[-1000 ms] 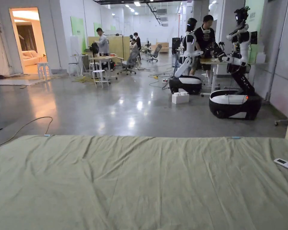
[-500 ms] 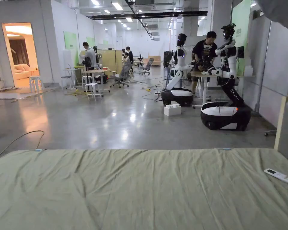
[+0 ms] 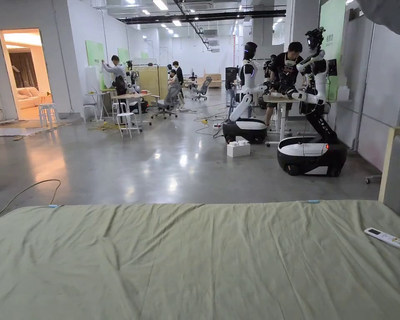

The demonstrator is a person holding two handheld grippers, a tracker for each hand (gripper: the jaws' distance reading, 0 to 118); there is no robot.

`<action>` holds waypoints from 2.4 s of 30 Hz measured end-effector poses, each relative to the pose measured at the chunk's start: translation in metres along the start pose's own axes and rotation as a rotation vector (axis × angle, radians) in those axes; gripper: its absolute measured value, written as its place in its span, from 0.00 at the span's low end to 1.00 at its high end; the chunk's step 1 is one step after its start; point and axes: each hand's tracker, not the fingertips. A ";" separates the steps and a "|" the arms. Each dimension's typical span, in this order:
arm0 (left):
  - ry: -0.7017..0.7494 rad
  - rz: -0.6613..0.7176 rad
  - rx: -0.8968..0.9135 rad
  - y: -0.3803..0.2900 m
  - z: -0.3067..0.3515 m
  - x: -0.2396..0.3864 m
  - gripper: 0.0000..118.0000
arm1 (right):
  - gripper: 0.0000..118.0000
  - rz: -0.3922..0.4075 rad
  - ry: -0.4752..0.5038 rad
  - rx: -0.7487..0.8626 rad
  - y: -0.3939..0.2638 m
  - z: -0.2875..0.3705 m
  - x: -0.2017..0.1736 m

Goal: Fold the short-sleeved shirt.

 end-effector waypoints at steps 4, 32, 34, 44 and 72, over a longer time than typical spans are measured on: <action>-0.011 0.010 -0.017 -0.002 -0.001 -0.002 0.03 | 0.00 0.004 0.004 -0.006 -0.001 -0.001 -0.002; -0.242 1.002 -0.727 -0.238 -0.178 -0.216 0.80 | 0.00 -0.077 0.004 -0.290 -0.043 -0.006 0.009; -0.241 0.982 -0.737 -0.233 -0.187 -0.215 0.55 | 0.00 -0.073 0.003 -0.297 -0.044 -0.007 0.008; -0.174 1.020 -0.715 -0.222 -0.186 -0.224 0.11 | 0.00 -0.084 0.013 -0.300 -0.043 -0.003 0.008; -0.129 0.463 -0.846 -0.176 -0.229 0.017 0.15 | 0.00 -0.135 -0.136 -0.255 -0.051 0.046 0.056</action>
